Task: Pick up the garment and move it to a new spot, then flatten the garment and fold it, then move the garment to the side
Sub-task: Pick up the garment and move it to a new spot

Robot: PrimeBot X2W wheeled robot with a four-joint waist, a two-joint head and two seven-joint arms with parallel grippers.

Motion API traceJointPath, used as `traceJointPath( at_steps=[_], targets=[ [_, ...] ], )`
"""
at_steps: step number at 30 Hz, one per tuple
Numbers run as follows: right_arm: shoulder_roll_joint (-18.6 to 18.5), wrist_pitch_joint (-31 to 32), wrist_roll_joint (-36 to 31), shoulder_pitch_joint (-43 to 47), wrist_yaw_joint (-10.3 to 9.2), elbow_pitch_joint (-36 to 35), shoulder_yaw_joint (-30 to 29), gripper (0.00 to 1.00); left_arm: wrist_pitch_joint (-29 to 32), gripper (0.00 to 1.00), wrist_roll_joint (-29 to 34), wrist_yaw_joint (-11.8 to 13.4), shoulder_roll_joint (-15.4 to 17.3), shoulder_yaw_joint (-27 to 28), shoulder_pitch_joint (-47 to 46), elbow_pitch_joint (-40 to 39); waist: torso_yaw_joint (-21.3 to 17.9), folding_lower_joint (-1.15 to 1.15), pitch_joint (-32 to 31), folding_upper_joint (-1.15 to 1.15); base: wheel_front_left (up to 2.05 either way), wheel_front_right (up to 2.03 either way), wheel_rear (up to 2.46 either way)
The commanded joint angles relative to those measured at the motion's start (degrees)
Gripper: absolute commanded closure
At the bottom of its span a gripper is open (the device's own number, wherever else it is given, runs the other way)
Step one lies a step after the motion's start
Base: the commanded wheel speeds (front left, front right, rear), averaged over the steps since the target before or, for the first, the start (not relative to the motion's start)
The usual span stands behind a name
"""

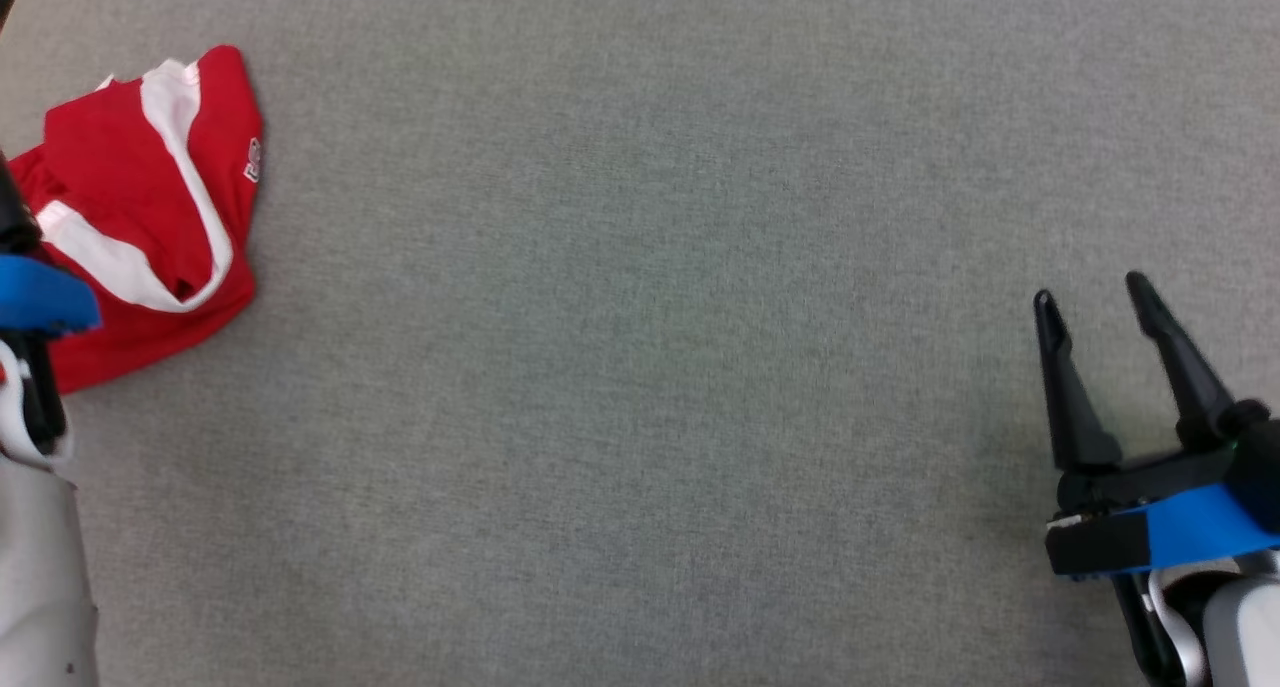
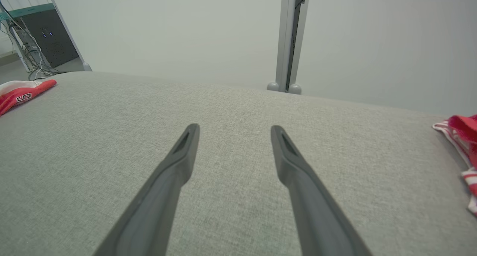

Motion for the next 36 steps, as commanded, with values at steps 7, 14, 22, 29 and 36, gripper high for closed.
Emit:
traceJointPath(
  at_steps=[7, 14, 22, 29, 36],
  targets=[
    [-1.54, 2.51, -0.88, -0.41, 0.01, -5.89, -2.52, 0.0, 6.54, 0.0, -1.44, -1.26, 4.31, -1.62, -10.62, 15.68, -1.27, -0.02, 5.98, -0.01, 0.0, 0.0, 0.0],
    [-2.13, 3.26, -0.82, -0.87, 0.01, -7.24, -3.24, 0.0, 11.79, 0.0, -3.22, -2.13, 5.17, -4.32, -14.76, 26.81, -1.21, -0.02, 6.82, -0.01, 0.0, 0.0, 0.0],
    [-2.35, 3.92, -0.86, -1.84, 0.01, -7.56, -2.63, 0.0, 23.74, 0.0, -8.77, -2.41, 3.81, -10.36, -16.98, 36.38, -1.09, -0.02, 6.29, -0.01, 0.0, 0.0, 0.0],
    [-1.78, 3.66, -0.44, -1.66, 0.01, -6.85, -2.05, 0.0, 26.2, 1.0, -14.17, -2.45, 3.73, -14.2, -16.79, 36.36, -1.96, -0.02, 5.32, -0.01, 0.0, 0.0, 0.0],
    [-0.23, 1.86, 0.29, -1.28, 0.01, -4.27, -2.01, 0.0, 13.86, 1.0, -13.81, -2.43, 4.41, -16.27, -22.05, 31.18, -2.88, -0.02, 2.42, -0.01, 0.0, 0.0, 0.0]
  ],
)
